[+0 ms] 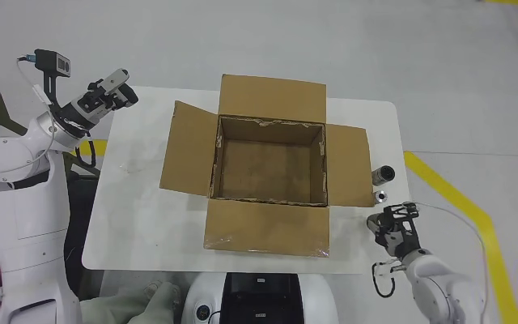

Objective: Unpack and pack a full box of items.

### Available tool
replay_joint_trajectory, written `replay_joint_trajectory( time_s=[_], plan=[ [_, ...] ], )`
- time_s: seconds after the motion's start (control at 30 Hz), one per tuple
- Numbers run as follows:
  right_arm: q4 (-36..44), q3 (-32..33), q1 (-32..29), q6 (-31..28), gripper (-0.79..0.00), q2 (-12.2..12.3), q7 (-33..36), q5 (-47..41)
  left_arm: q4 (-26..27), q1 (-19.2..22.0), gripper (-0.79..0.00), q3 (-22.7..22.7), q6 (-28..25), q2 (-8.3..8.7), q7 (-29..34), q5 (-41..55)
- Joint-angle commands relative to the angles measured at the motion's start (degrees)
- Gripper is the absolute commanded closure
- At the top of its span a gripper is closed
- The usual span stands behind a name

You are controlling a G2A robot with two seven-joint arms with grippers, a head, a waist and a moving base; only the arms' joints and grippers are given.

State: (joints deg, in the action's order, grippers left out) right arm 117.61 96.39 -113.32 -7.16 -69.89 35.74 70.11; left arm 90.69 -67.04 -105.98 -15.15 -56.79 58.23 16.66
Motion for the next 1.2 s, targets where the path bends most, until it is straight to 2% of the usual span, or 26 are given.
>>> replay_joint_trajectory(
  time_s=[0.0,0.23,0.4,0.5,0.57,0.7,0.73,0.77,0.83,0.93,1.17],
  plan=[
    [-0.78,-0.54,0.81,0.32,-0.034,0.0,-0.14,0.57,0.0,0.0,-0.785,0.0,0.0,0.0,0.0,0.0],
    [-3.09,-1.97,2.97,1.23,-0.012,-0.04,-1.01,1.41,0.0,0.0,-0.785,0.0,0.0,0.0,0.0,0.0],
    [-4.53,-2.56,3.91,2.04,-0.04,-0.07,-1.76,1.79,0.0,0.0,-0.785,0.0,0.0,0.0,0.0,0.0],
    [-5.5,-2.81,4.47,2.51,-0.154,-0.09,-2.15,1.82,0.0,0.0,-0.785,0.0,0.0,0.0,0.0,0.0],
    [-6.09,-3.06,4.83,2.85,-0.191,-0.12,-2.53,1.78,0.0,0.0,-0.785,0.0,0.0,0.0,0.0,0.0],
    [-7.09,-3.58,5.34,3.62,-0.342,-0.19,-3.17,1.62,0.0,0.0,-0.785,0.0,0.0,0.0,0.0,0.0],
    [-7.22,-3.68,5.43,3.68,-0.397,-0.2,-3.24,1.63,0.0,0.0,-0.785,0.0,0.0,0.0,0.0,0.0],
    [-7.31,-3.73,5.5,3.82,-0.566,-0.21,-3.35,1.57,0.0,0.0,-0.785,0.0,0.0,0.0,0.0,0.0],
    [-7.42,-3.81,5.54,4.03,-0.708,-0.22,-3.49,1.56,0.0,0.0,-0.785,0.0,0.0,0.0,0.0,0.0],
    [-7.2,-3.66,5.46,4.27,-0.785,-0.21,-3.65,1.34,0.0,0.0,-0.785,0.0,0.0,0.0,0.0,0.0],
    [-3.99,-2.41,4.32,4.96,-0.785,-0.13,-3.81,1.48,0.0,0.0,-0.785,0.0,0.0,0.0,0.0,0.0]
  ],
)
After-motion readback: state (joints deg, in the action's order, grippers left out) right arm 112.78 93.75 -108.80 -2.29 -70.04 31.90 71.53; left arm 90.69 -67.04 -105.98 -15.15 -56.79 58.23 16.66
